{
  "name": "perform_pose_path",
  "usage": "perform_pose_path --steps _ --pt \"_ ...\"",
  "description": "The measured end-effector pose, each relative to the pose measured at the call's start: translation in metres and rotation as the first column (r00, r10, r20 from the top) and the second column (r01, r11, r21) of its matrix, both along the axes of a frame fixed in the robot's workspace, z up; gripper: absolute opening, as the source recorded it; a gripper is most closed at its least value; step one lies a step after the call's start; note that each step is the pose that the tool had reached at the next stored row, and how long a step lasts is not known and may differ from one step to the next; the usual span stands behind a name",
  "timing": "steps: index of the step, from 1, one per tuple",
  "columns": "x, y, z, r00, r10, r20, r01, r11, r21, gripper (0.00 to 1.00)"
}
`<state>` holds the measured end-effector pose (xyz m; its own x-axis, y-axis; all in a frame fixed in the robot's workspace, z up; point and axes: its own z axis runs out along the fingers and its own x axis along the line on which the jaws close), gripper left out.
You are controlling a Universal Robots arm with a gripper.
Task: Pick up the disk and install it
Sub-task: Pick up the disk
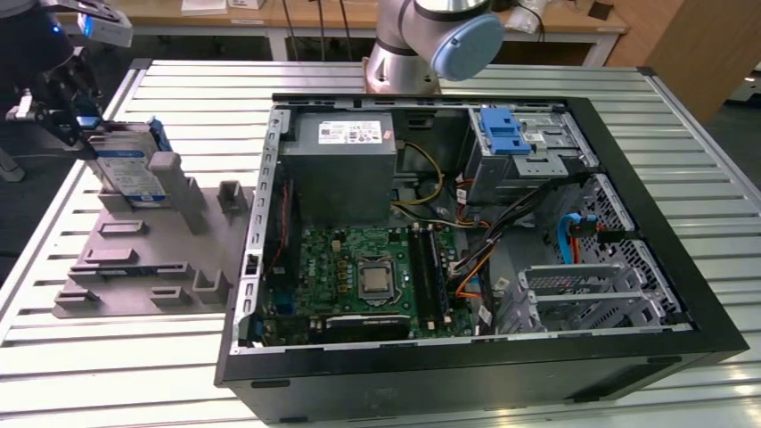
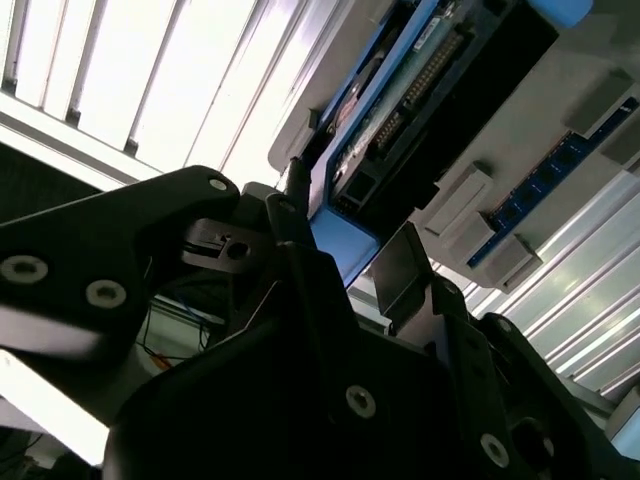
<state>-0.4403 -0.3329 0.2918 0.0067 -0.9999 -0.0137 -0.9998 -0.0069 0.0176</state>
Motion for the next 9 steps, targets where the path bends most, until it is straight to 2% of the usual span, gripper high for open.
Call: perform_pose_path --steps 3,9 --pt "-0.0002 0.0024 -0.0008 1.0 -0.005 0.0003 0.005 1.0 0.0002 0.52" --pt "-0.0002 0.0031 -0.0014 0.9999 -0.013 -0.0001 0.013 0.9999 0.0 0.52"
